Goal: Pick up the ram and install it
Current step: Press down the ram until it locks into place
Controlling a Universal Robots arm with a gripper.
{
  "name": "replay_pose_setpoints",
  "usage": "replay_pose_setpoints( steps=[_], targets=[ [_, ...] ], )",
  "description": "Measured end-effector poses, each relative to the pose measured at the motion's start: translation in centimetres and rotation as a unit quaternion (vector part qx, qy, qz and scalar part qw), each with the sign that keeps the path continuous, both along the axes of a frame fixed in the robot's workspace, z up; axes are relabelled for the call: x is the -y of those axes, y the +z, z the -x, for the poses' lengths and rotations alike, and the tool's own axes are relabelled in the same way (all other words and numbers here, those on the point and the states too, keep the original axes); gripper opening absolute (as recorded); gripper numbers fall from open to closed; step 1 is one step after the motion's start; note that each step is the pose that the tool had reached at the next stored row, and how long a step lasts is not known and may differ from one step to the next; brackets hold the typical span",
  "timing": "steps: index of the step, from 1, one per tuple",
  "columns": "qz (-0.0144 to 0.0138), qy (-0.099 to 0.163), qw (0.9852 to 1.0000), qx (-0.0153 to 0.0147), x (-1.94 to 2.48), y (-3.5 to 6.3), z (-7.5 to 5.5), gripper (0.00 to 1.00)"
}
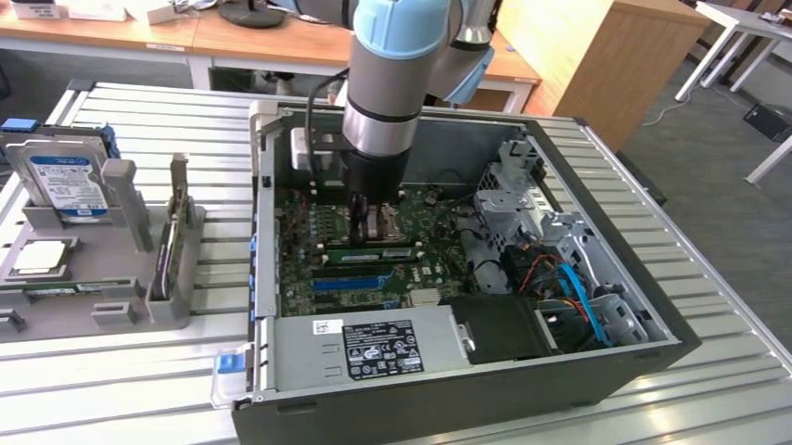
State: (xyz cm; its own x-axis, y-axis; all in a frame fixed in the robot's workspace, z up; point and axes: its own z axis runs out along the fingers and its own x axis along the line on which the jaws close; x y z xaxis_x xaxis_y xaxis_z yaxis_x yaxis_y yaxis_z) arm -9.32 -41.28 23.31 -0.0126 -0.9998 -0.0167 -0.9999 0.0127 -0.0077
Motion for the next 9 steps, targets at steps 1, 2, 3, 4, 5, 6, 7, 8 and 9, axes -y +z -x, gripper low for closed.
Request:
replay_pose_setpoints(
  steps=[1,2,3,4,5,6,7,8,9],
  targets=[
    [0.0,0.0,1.0,0.0,0.0,0.19,0.0,0.1],
    [0.0001,0.0,1.0,0.0001,0.0,0.38,0.0,0.1],
    [0.0003,0.0,1.0,0.0,0.0,0.57,0.0,0.1],
    [0.0004,0.0,1.0,0.0,0.0,0.77,0.0,0.1],
    [0.0004,0.0,1.0,0.0,0.0,0.99,0.0,0.1],
    [0.0005,0.0,1.0,0.0,0.0,1.2,0.0,0.1],
    [0.0006,0.0,1.0,0.0,0.0,1.4,0.0,0.1],
    [0.0006,0.0,1.0,0.0,0.0,1.61,0.0,0.1],
    [0.0007,0.0,1.0,0.0,0.0,1.83,0.0,0.1]
  ],
)
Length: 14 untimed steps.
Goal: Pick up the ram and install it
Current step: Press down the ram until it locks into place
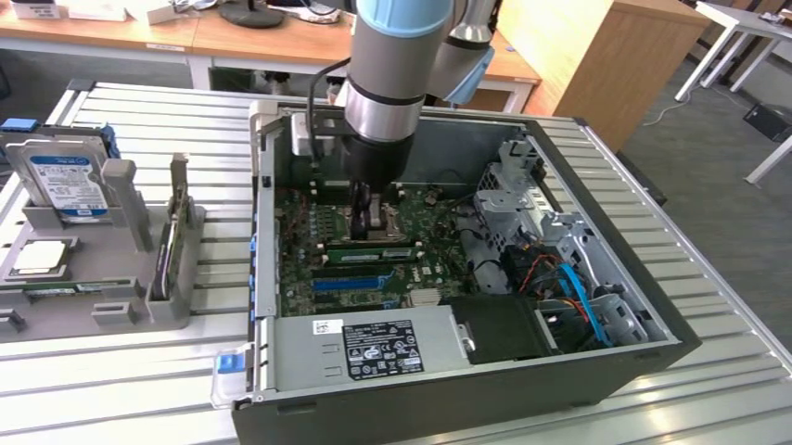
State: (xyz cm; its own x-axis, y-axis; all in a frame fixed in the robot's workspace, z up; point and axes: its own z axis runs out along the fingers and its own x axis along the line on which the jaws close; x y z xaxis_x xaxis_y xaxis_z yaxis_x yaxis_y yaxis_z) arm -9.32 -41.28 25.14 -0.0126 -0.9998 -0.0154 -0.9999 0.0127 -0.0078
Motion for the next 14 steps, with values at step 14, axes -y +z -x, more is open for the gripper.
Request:
replay_pose_setpoints(
  steps=[14],
  targets=[
    [0.0002,0.0,1.0,0.0,0.0,0.99,0.0,0.1]
  ],
)
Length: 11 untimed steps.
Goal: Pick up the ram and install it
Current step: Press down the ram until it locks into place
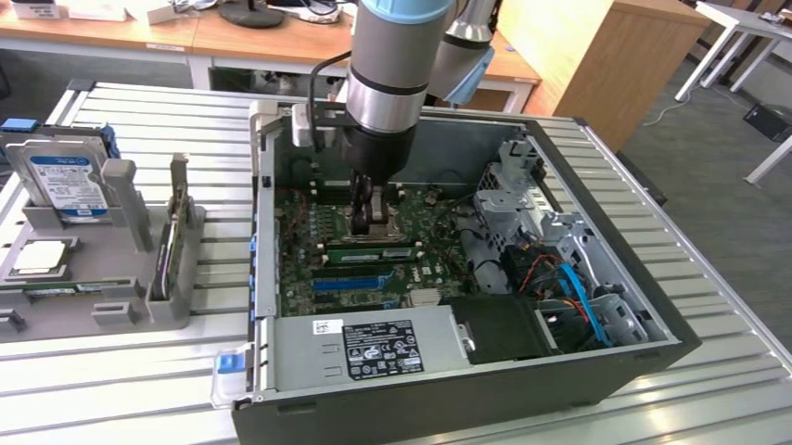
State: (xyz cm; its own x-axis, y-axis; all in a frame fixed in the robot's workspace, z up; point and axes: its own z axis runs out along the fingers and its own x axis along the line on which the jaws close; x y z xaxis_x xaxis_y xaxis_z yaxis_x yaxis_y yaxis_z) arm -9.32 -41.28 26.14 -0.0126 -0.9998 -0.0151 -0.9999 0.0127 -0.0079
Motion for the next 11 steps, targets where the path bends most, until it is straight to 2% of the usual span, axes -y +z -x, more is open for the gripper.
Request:
replay_pose_setpoints(
  steps=[11],
  targets=[
    [0.0,0.0,1.0,0.0,0.0,0.0,-1.1,0.1]
  ],
)
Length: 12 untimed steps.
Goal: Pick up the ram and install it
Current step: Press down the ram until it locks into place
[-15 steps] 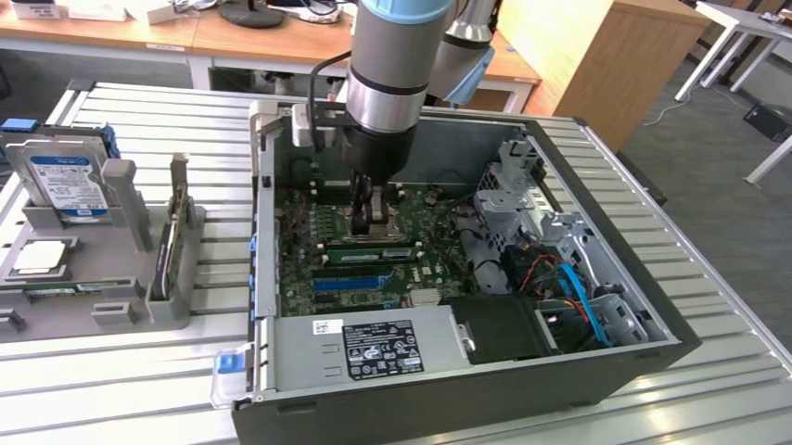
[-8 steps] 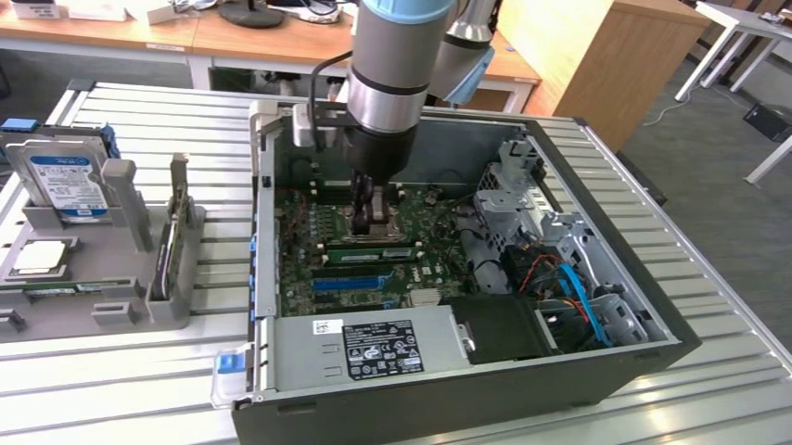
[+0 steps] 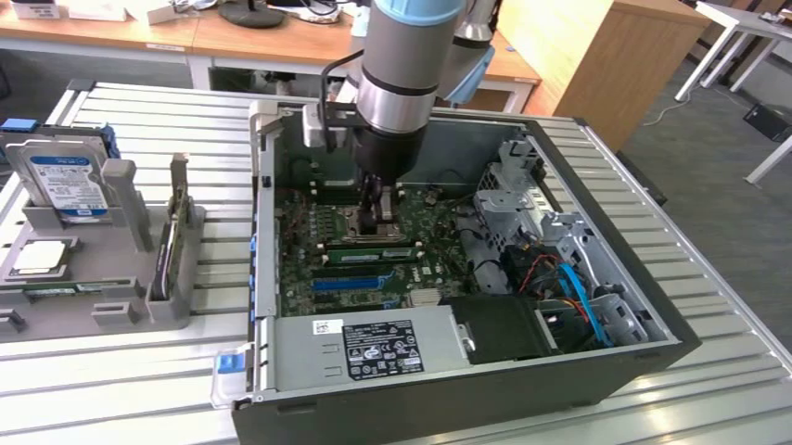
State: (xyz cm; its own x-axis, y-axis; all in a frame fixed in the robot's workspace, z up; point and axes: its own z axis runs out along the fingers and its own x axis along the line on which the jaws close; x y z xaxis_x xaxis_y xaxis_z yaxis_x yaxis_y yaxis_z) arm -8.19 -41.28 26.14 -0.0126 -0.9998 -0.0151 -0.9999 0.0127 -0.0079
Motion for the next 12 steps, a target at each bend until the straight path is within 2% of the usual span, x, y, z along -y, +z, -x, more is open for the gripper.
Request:
replay_pose_setpoints(
  steps=[12],
  targets=[
    [0.0,0.0,1.0,0.0,0.0,0.0,-2.0,0.1]
  ],
)
